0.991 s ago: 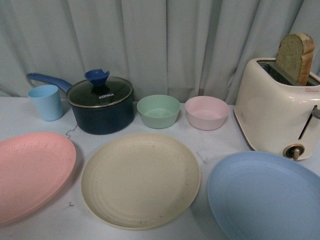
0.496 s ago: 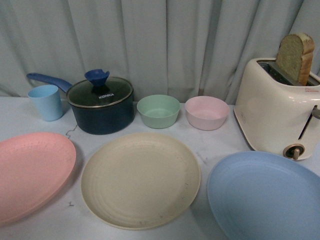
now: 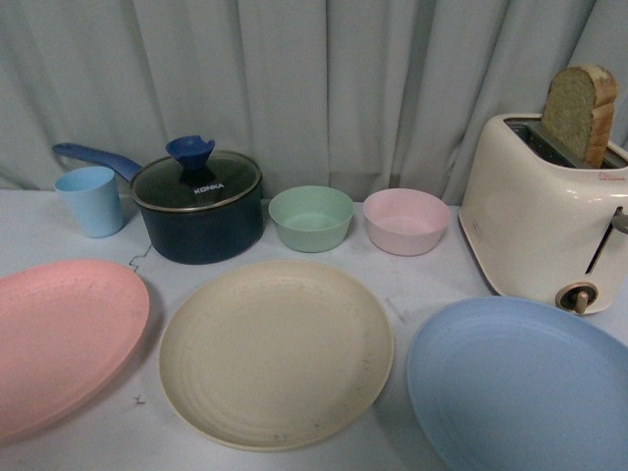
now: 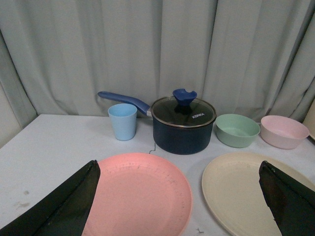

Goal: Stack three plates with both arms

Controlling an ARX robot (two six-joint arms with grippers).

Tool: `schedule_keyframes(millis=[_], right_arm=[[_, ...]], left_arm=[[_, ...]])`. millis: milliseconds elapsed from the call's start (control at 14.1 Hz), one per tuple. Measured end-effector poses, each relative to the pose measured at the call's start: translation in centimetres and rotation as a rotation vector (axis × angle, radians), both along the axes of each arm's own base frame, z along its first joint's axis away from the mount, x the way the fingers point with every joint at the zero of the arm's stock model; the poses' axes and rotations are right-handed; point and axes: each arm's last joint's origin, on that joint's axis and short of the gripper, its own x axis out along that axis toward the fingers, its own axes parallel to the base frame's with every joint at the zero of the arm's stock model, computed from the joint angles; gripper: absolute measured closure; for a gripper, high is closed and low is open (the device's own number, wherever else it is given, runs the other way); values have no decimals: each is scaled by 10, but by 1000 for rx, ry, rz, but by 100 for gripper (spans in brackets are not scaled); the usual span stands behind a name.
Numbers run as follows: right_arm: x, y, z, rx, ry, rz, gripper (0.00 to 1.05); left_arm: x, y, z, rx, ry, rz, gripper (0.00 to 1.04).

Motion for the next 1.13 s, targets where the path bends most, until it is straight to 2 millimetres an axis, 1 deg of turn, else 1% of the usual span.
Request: schedule_keyframes(millis=[1133], right_arm=[[0,0,0,0,0,0,6]], left_arm=[[0,0,0,0,0,0,7]])
